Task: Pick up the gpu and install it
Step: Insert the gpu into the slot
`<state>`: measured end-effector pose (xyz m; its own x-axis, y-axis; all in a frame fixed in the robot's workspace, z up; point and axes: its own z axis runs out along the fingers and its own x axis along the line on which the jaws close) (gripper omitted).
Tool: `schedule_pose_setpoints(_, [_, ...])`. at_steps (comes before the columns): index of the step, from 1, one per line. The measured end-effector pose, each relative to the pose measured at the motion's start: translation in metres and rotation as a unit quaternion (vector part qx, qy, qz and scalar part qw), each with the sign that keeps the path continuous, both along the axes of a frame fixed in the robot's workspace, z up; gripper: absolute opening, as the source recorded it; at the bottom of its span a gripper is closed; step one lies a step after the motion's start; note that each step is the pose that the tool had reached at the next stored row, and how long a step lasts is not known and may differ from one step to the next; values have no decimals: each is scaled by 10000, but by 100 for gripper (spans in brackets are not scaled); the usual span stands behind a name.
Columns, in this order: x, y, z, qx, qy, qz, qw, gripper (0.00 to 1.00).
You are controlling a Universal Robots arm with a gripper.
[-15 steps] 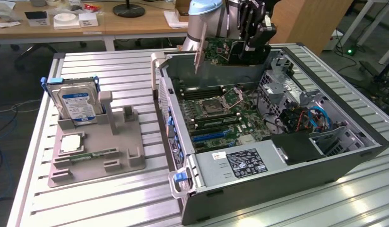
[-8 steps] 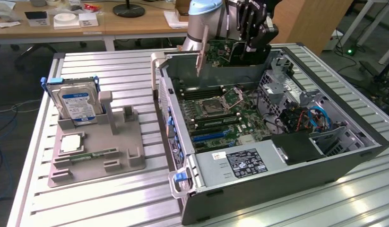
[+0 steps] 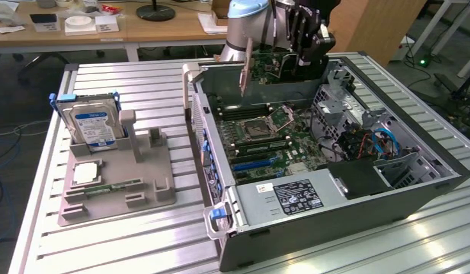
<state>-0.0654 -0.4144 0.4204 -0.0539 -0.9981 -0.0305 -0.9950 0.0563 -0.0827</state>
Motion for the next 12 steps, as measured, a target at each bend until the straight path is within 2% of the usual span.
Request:
schedule_pose_setpoints(2, [-1, -5, -30, 3, -11, 0, 10000, 27])
schedule_pose_setpoints(6, [-5, -15, -103, 2, -12, 2, 10000, 27])
schedule_pose_setpoints(10, [-14, -43, -174, 6, -12, 1, 10000, 27])
schedule_pose_setpoints(11, [-15, -71, -189, 4, -10, 2, 10000, 27])
schedule_pose_setpoints(12, [-16, -79, -212, 8, -12, 2, 10000, 27])
